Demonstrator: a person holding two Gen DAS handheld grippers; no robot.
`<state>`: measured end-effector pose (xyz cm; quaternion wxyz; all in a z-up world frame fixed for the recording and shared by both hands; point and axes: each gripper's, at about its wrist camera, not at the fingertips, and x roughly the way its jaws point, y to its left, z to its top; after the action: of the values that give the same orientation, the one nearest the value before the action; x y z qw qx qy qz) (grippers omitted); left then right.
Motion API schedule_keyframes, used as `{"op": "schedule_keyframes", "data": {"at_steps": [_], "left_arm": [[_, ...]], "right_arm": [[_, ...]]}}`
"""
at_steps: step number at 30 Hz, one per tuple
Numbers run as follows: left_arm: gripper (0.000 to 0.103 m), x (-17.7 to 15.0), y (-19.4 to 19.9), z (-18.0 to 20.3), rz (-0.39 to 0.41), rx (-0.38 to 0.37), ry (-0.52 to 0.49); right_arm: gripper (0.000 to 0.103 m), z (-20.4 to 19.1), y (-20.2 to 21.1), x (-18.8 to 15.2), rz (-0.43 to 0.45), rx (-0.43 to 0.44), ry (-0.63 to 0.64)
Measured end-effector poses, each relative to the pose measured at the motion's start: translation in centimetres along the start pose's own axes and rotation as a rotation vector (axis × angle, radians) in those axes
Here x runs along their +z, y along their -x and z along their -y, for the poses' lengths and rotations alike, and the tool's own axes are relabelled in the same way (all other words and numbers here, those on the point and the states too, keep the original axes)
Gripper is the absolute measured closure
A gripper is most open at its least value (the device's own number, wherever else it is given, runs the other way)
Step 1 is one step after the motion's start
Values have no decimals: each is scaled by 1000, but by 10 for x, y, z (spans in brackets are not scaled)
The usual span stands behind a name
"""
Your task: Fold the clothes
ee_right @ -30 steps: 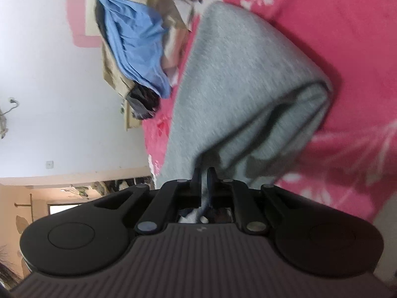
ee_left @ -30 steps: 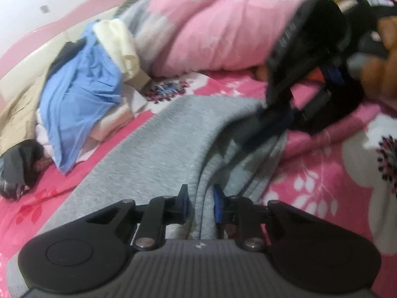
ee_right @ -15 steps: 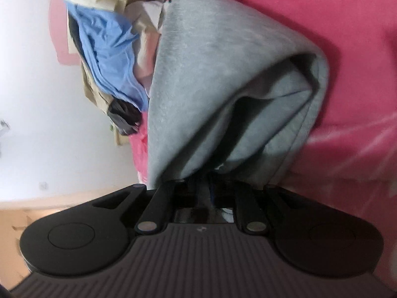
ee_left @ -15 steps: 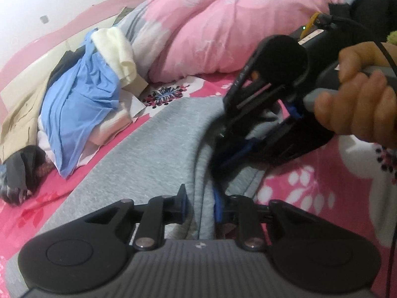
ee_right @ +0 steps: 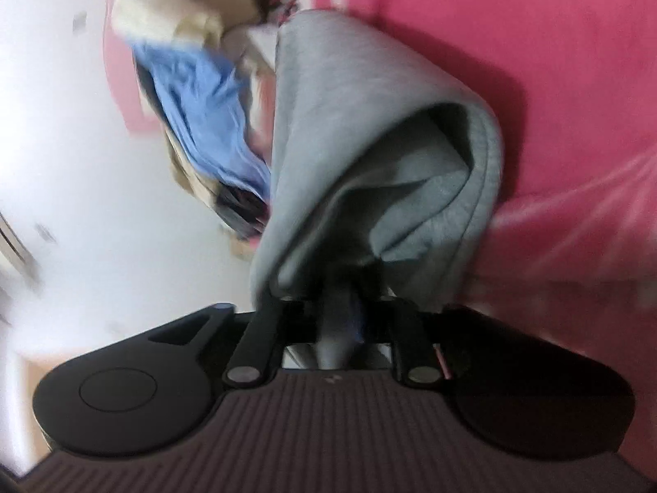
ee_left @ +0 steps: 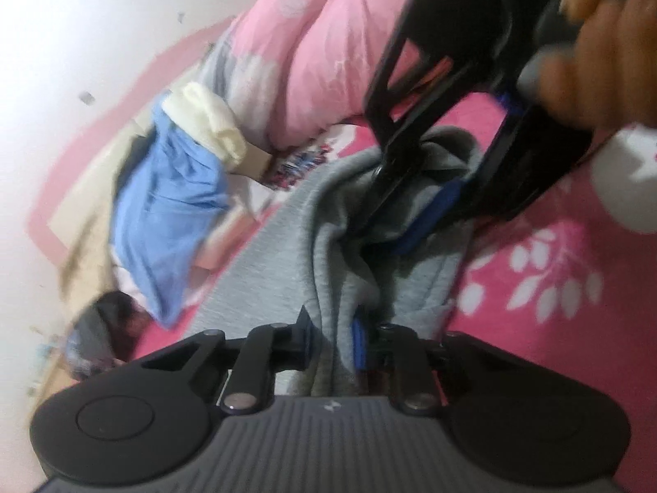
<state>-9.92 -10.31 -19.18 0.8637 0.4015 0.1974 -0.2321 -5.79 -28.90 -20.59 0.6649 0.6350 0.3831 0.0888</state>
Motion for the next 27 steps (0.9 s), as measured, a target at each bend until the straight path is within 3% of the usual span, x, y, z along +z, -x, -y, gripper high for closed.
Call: {"op": "schedule_keyframes", "data": {"at_steps": [3,7,12,13,14,16,18,20,23,25,27], "left_arm": [[84,-1,1,8,10,72,-52],[85,-5,3,22,31,123,-154],[85,-13,5,40,71,177,-274],[85,-15,6,43,77,181,-294],[85,-17,7,46,83,182,-310],[85,-20,8,51,96,187,-339],[85,-21,9,53,110,198,-357],[85,-21,9,53,116,192,-366],[85,-28,3,62,95,149,-440],[86,-34,1,71,96,153,-506],[81,-36,2,71,104,168,-535]], "right_arm": [[74,-14,13,-3,6,-10,51],[49,-18,17,2,-15,50,1],[47,-16,-4,13,-33,-21,-36],[47,-15,-10,15,-30,-30,-45],[56,-15,-14,17,-24,-33,-53],[85,-16,-20,20,-6,-27,-53],[88,-31,-12,19,23,-2,75],[90,-49,-4,9,49,-14,302],[90,-43,-7,5,66,-149,460],[91,-23,-9,11,53,-192,367],[90,-13,-3,16,44,-174,270]]}}
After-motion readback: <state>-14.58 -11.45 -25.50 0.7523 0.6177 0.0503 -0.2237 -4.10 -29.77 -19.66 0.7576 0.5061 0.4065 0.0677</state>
